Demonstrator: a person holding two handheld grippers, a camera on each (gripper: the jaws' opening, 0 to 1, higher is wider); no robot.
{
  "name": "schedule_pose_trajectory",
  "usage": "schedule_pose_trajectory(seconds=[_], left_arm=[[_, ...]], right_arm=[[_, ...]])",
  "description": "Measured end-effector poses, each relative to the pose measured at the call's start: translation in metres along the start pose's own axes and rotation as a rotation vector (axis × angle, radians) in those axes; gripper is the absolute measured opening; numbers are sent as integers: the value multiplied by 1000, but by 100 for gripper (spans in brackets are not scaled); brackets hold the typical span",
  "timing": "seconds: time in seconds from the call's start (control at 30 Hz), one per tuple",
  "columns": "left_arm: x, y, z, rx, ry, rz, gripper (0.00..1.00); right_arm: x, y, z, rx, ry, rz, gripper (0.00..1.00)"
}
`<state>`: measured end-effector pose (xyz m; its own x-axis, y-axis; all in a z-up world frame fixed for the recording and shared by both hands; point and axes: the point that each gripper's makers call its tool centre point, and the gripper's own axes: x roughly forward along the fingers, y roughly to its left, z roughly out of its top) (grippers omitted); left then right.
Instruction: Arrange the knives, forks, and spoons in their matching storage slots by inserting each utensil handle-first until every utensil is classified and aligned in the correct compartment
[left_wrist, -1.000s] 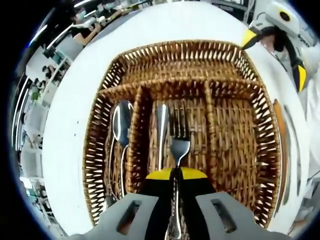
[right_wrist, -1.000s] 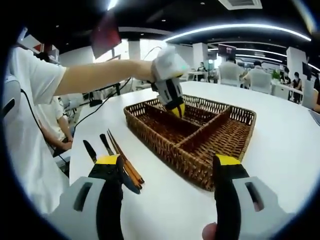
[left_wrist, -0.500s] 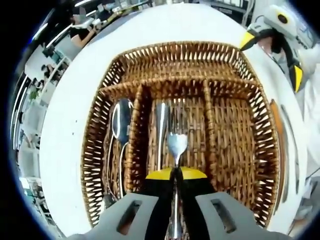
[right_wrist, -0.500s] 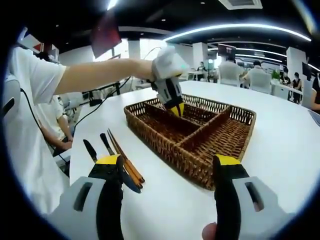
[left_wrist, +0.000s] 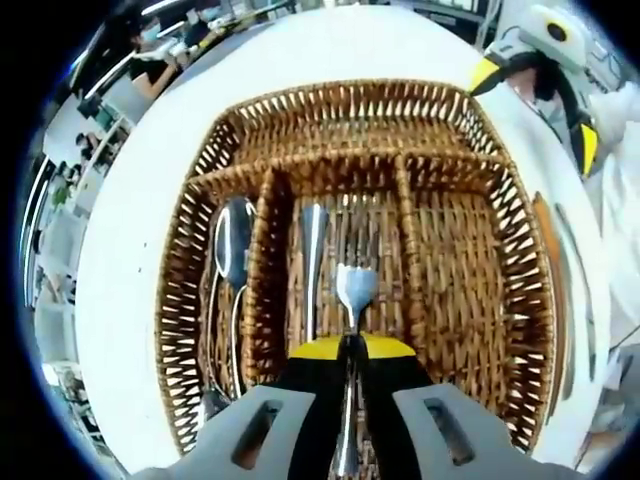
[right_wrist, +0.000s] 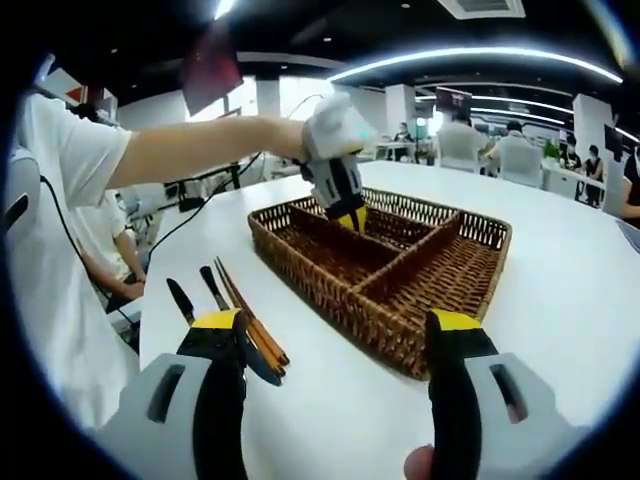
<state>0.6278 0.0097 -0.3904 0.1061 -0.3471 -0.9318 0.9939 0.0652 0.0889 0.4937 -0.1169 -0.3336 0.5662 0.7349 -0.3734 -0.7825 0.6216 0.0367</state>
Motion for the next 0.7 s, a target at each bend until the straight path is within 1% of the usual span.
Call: schedule_pose_trajectory(seconds=[0.13, 0.23, 0.3, 0.7], left_arm=[[-1, 2, 0, -10, 0, 4, 5], [-2, 3, 0, -13, 0, 10, 5], [-1, 1, 0, -23, 4, 1, 3], [-1, 3, 0, -54, -5, 14, 3]], right_arm=[[0, 0, -1, 0, 2, -1, 76], [-1, 0, -1, 1, 2, -2, 76], [-1, 1, -1, 1, 1, 0, 76], [-2, 2, -2, 3, 1, 1, 76]])
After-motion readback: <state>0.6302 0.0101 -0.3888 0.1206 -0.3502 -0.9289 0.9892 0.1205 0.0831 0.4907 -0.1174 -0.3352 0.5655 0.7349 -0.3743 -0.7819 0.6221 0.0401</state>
